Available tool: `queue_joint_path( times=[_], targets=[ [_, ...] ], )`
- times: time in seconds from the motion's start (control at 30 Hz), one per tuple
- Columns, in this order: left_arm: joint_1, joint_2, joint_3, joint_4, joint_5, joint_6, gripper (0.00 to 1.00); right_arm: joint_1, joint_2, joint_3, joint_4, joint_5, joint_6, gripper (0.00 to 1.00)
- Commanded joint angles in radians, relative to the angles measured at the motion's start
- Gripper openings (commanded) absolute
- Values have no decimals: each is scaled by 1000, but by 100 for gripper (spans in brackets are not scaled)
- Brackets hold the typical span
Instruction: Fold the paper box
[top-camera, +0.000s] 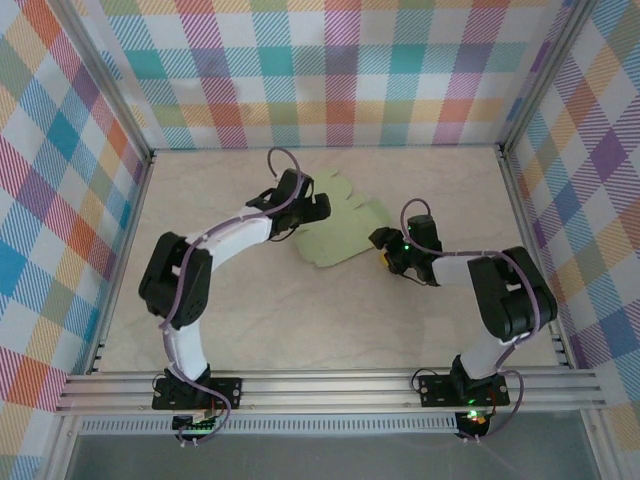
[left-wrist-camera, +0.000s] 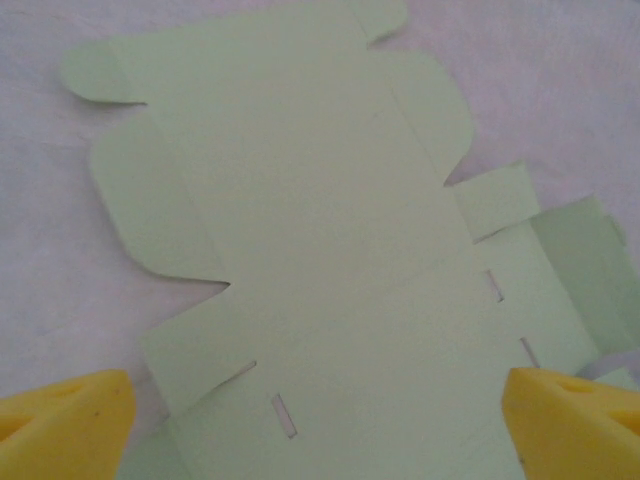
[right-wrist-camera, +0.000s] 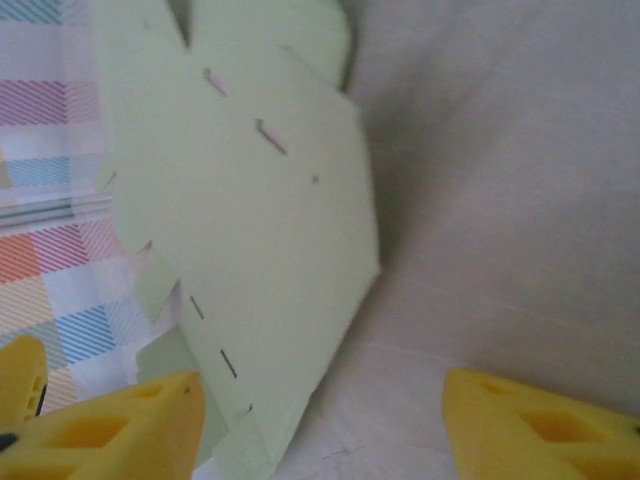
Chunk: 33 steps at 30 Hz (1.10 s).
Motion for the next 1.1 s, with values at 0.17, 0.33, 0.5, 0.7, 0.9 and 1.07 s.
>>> queue_joint_path(
  times=[0.17, 0.33, 0.5, 0.7, 0.9, 1.07],
  targets=[
    [1, 123, 104, -88, 167, 30, 84, 18, 121, 84, 88, -56, 101, 44],
    [3, 135, 100, -108, 170, 30, 80, 18, 160, 158, 28, -60, 61, 32],
    [3, 59, 53, -101, 126, 39, 82, 4, 154, 238, -123, -49, -51, 12],
    [3, -56, -2, -118, 30, 73, 85, -70, 188, 370, -311, -231, -285, 0],
    [7, -114, 6, -173, -1, 108, 90, -125, 278, 622, -791, -477, -691, 0],
    [13, -111, 8, -187, -12, 129, 90, -130, 359, 794, -1139, -460, -962, 0]
  ],
)
